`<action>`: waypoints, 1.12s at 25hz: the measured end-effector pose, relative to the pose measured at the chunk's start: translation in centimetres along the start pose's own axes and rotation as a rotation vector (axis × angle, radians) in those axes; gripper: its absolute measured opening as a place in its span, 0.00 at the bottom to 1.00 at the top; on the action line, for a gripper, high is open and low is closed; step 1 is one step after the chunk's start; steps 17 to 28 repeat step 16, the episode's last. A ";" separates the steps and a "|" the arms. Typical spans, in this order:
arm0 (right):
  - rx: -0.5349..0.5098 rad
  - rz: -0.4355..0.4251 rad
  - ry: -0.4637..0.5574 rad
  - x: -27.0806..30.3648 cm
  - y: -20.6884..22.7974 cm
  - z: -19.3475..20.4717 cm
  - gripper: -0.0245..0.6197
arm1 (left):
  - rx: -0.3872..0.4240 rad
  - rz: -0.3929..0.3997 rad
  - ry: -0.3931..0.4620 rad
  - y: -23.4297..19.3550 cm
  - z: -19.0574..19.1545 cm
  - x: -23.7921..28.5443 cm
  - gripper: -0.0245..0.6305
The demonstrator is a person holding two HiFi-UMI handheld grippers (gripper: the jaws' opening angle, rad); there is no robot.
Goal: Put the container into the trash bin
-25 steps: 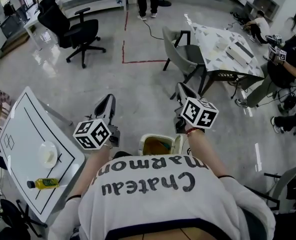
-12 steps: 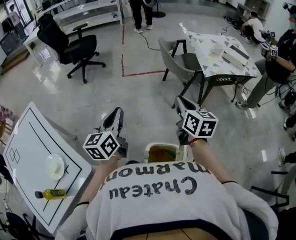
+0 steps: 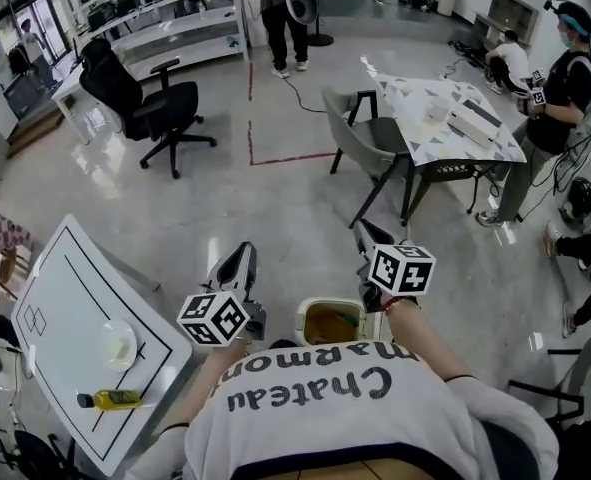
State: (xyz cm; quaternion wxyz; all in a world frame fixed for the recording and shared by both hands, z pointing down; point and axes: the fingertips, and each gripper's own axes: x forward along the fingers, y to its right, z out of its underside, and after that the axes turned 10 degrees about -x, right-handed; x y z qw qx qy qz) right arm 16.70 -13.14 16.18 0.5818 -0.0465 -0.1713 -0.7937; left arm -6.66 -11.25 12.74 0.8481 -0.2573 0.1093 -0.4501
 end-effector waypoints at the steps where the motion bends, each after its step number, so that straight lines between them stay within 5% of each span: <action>1: 0.003 0.001 -0.009 0.1 0.0 0.4 0.10 | 0.000 -0.003 -0.004 -0.1 0.2 -0.1 0.07; 28: -0.008 0.015 -0.049 0.3 -0.2 2.6 0.10 | -0.012 -0.035 -0.014 -1.8 1.4 -1.1 0.07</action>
